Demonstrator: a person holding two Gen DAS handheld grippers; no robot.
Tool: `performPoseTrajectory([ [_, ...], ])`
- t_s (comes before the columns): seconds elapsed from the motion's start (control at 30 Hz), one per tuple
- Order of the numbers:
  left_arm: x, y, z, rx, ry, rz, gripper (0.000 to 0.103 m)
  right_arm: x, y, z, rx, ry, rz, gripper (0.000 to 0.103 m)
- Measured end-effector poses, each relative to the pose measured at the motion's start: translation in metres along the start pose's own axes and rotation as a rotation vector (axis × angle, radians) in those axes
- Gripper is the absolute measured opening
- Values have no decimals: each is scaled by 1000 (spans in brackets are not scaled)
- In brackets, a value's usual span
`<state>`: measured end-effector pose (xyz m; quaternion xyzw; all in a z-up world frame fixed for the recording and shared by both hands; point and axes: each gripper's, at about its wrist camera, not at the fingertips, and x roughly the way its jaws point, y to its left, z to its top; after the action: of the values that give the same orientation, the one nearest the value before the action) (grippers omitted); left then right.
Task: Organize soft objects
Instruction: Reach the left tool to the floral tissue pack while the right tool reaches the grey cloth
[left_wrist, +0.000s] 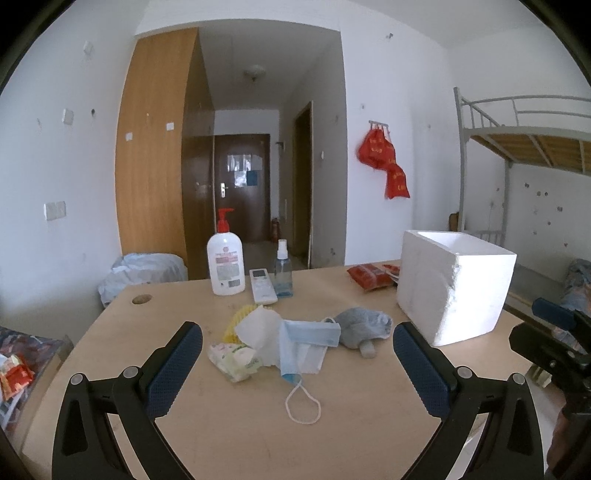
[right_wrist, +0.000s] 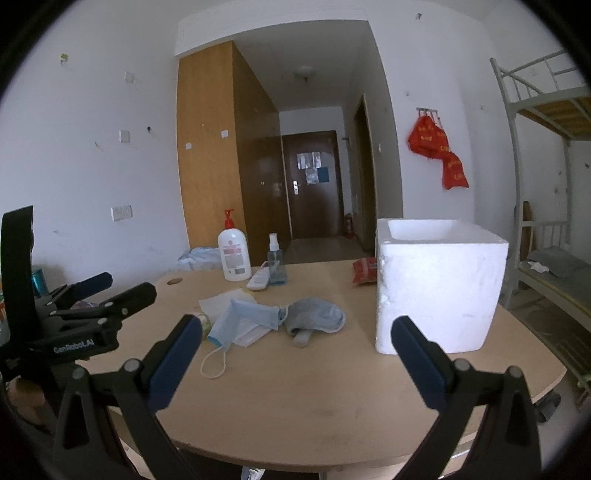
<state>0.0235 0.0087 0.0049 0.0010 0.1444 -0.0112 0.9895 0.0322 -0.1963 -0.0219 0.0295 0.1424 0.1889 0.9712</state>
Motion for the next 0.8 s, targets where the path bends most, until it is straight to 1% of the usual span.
performPoseTrajectory([
  [0.47, 40, 13, 8, -7, 73, -1, 103, 42, -7, 9, 12, 58, 15, 103],
  [0.8, 74, 23, 7, -3, 129, 1, 103, 75, -6, 15, 8, 92, 54, 103],
])
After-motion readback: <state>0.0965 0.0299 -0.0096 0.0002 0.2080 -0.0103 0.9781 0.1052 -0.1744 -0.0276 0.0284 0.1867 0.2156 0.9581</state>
